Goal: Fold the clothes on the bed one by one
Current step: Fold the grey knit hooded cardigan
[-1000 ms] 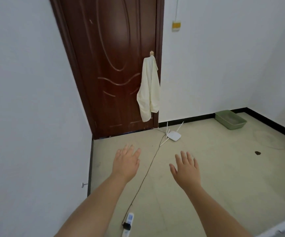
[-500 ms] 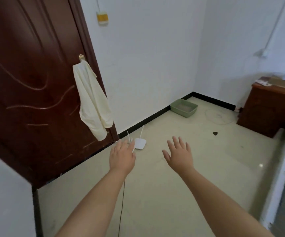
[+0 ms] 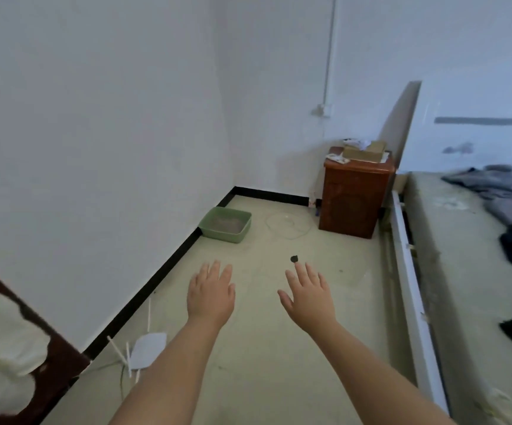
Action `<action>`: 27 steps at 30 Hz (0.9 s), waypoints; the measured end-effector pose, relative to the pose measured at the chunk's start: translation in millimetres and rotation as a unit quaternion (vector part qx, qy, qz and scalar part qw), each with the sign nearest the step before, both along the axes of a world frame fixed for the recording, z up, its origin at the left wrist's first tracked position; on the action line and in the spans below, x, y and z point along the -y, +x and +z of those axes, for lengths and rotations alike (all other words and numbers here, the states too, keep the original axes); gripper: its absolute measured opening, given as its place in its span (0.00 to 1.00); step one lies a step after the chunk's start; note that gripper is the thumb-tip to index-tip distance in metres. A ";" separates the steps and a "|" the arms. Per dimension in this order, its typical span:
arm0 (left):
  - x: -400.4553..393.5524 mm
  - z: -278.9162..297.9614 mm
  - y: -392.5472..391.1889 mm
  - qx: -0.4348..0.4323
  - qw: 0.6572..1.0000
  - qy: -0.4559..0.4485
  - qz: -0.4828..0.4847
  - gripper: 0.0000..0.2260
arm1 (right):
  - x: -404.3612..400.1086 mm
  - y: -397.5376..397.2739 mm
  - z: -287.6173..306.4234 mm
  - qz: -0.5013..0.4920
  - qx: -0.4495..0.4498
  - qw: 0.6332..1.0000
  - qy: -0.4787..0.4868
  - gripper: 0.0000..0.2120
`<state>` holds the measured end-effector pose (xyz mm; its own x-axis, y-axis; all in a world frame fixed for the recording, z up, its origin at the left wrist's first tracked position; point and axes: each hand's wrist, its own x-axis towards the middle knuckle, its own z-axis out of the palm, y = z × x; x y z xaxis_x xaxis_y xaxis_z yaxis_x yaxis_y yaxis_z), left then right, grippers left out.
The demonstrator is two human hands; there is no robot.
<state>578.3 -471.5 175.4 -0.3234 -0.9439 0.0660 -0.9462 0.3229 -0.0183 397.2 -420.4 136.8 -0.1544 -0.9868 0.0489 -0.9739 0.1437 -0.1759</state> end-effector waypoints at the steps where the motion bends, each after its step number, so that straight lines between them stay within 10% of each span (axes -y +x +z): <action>1: 24.1 0.5 -15.9 -0.006 1.000 0.002 -0.015 0.21 | 17.7 -15.7 -1.2 -0.012 -0.002 1.000 0.004 0.27; 12: 284.7 9.1 -267.9 -0.014 0.970 -0.009 -0.242 0.21 | 169.2 -239.2 21.1 -0.282 -0.022 0.959 -0.013 0.26; 27: 399.7 -10.5 -739.1 -0.016 0.894 -0.012 -0.447 0.20 | 202.7 -651.5 -1.9 -0.504 -0.037 0.863 0.008 0.26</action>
<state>-160.8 -871.2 164.9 -0.9458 -0.3071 0.1059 -0.3102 0.9506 -0.0137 -254.3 -623.2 134.9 -0.9316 -0.3538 0.0833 -0.3614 0.9261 -0.1081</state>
